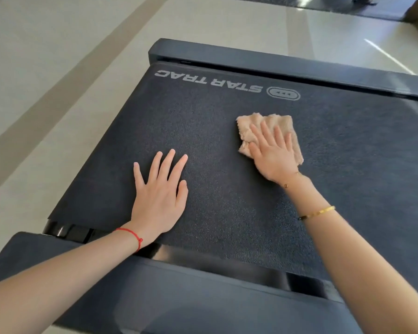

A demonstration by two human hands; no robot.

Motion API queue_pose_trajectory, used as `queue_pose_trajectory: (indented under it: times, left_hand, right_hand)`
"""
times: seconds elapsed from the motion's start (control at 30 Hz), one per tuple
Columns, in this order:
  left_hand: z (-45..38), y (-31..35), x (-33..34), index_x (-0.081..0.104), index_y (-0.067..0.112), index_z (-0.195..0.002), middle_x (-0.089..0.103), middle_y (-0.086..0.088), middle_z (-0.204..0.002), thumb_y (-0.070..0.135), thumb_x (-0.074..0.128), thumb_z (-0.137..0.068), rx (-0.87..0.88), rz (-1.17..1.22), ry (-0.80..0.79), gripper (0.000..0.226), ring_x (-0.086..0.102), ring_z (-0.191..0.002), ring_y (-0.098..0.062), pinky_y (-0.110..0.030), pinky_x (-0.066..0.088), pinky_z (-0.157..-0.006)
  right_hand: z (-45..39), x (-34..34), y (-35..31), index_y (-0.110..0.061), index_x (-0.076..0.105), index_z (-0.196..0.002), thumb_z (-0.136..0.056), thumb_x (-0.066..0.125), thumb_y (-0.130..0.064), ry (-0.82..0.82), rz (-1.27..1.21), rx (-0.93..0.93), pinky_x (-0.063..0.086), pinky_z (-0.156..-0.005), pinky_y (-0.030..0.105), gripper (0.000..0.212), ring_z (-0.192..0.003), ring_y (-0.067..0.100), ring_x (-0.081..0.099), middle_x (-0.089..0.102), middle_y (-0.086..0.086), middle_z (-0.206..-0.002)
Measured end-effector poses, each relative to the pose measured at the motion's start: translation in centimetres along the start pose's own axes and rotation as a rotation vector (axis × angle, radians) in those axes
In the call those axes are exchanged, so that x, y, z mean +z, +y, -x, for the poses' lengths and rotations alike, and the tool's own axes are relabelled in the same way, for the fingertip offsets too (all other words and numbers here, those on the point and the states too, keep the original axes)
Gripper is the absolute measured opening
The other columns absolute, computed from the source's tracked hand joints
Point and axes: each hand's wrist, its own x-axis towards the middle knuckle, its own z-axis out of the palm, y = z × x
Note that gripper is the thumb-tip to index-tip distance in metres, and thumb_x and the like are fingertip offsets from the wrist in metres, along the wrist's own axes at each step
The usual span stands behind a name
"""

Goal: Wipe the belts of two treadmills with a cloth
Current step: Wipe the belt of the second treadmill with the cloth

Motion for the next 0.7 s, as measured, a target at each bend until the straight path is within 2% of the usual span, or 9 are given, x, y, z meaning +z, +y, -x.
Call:
queue_pose_trajectory:
  times: [0.17,0.23,0.33,0.43,0.53,0.6,0.7]
  left_hand:
    - [0.0,0.1,0.2,0.017,0.03,-0.159,0.017,0.0,-0.166,0.037,0.024,-0.103,-0.001,0.011,0.028,0.056,0.009,-0.154,-0.023,-0.067,0.01,-0.118]
    - [0.1,0.1,0.1,0.016,0.03,-0.159,0.016,0.0,-0.166,0.037,0.026,-0.102,0.003,0.014,0.028,0.058,0.008,-0.154,-0.023,-0.067,0.009,-0.118]
    - [0.0,-0.1,0.0,0.013,0.031,-0.159,0.013,-0.001,-0.167,0.039,0.022,-0.102,0.003,0.019,0.025,0.059,0.006,-0.155,-0.024,-0.066,0.006,-0.119]
    - [0.1,-0.2,0.1,0.012,0.031,-0.159,0.011,-0.001,-0.167,0.04,0.021,-0.103,0.009,0.028,0.021,0.058,0.004,-0.155,-0.024,-0.065,0.005,-0.12]
    - [0.1,0.0,0.1,0.014,0.03,-0.159,0.013,-0.002,-0.167,0.038,0.024,-0.104,0.005,0.039,0.024,0.057,0.005,-0.155,-0.025,-0.065,0.005,-0.119]
    - [0.2,0.2,0.0,0.016,0.027,-0.159,0.014,-0.003,-0.167,0.035,0.027,-0.105,0.01,0.036,0.024,0.056,0.006,-0.154,-0.026,-0.065,0.006,-0.119]
    - [0.2,0.5,-0.2,0.018,0.024,-0.159,0.016,-0.004,-0.166,0.033,0.029,-0.105,0.023,0.04,0.024,0.056,0.007,-0.154,-0.025,-0.065,0.007,-0.119]
  right_hand:
    - [9.2,2.1,-3.5,-0.039,0.008,-0.155,-0.105,0.023,-0.042,-0.016,-0.011,-0.312,-0.007,-0.122,0.047,0.052,-0.152,0.024,-0.007,0.0,-0.013,-0.164]
    - [12.4,2.4,-3.0,-0.04,0.011,-0.155,-0.104,0.019,-0.047,-0.029,-0.004,-0.367,-0.006,-0.123,0.044,0.052,-0.152,0.019,-0.007,0.002,-0.016,-0.163]
    - [14.3,1.7,0.2,-0.042,0.01,-0.155,-0.1,0.012,-0.051,-0.008,0.018,-0.291,-0.007,-0.123,0.04,0.055,-0.152,0.016,-0.008,0.0,-0.019,-0.162]
    - [14.5,0.7,3.6,-0.042,0.009,-0.154,-0.104,0.021,-0.046,0.049,-0.007,-0.06,-0.008,-0.122,0.04,0.052,-0.153,0.02,-0.005,0.0,-0.018,-0.162]
    - [14.0,0.6,3.7,-0.039,0.006,-0.156,-0.106,0.022,-0.041,0.06,-0.011,0.133,-0.01,-0.121,0.045,0.053,-0.152,0.024,-0.007,-0.002,-0.013,-0.164]
    - [14.2,0.9,2.1,-0.038,0.004,-0.156,-0.106,0.022,-0.04,0.037,-0.006,0.11,-0.01,-0.121,0.048,0.053,-0.152,0.026,-0.01,-0.005,-0.011,-0.165]
    - [16.6,1.8,-0.7,-0.039,0.003,-0.155,-0.106,0.023,-0.04,-0.023,-0.002,-0.123,-0.012,-0.12,0.047,0.053,-0.152,0.025,-0.013,-0.008,-0.013,-0.164]
